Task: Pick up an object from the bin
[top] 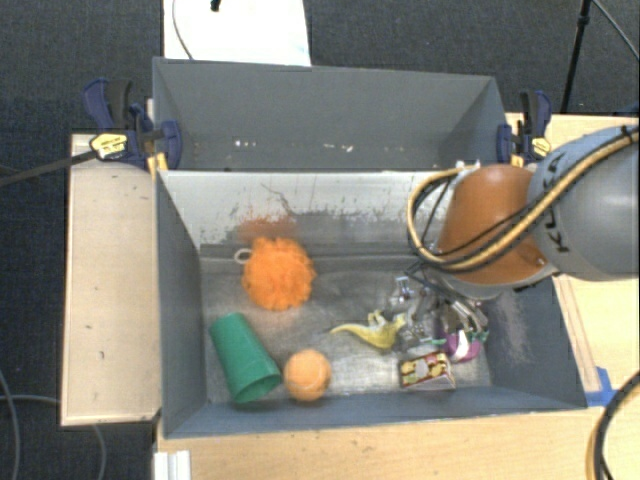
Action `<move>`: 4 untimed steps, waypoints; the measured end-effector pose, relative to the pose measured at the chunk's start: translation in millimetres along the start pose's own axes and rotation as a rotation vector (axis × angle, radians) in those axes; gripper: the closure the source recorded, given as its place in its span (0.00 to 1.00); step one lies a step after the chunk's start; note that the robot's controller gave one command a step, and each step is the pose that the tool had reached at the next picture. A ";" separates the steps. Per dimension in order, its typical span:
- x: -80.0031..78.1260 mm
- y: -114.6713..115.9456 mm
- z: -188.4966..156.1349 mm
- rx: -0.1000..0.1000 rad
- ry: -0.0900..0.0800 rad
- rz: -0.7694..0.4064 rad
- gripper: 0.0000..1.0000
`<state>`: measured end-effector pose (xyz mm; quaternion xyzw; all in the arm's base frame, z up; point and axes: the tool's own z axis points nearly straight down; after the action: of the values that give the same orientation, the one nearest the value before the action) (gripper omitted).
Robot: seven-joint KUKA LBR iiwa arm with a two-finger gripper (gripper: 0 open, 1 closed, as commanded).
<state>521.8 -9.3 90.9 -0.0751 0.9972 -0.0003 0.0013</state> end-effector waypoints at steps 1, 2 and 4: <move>0.0 0.0 0.0 0.000 0.000 0.003 1.00; 0.0 0.0 0.0 0.000 0.000 0.002 1.00; 0.0 0.0 0.0 0.000 0.000 0.002 1.00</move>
Offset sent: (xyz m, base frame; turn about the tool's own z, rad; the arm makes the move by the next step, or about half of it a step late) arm 0.0000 0.0000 0.0000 0.0000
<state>521.8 -9.3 90.9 -0.0743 0.9972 -0.0003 0.0013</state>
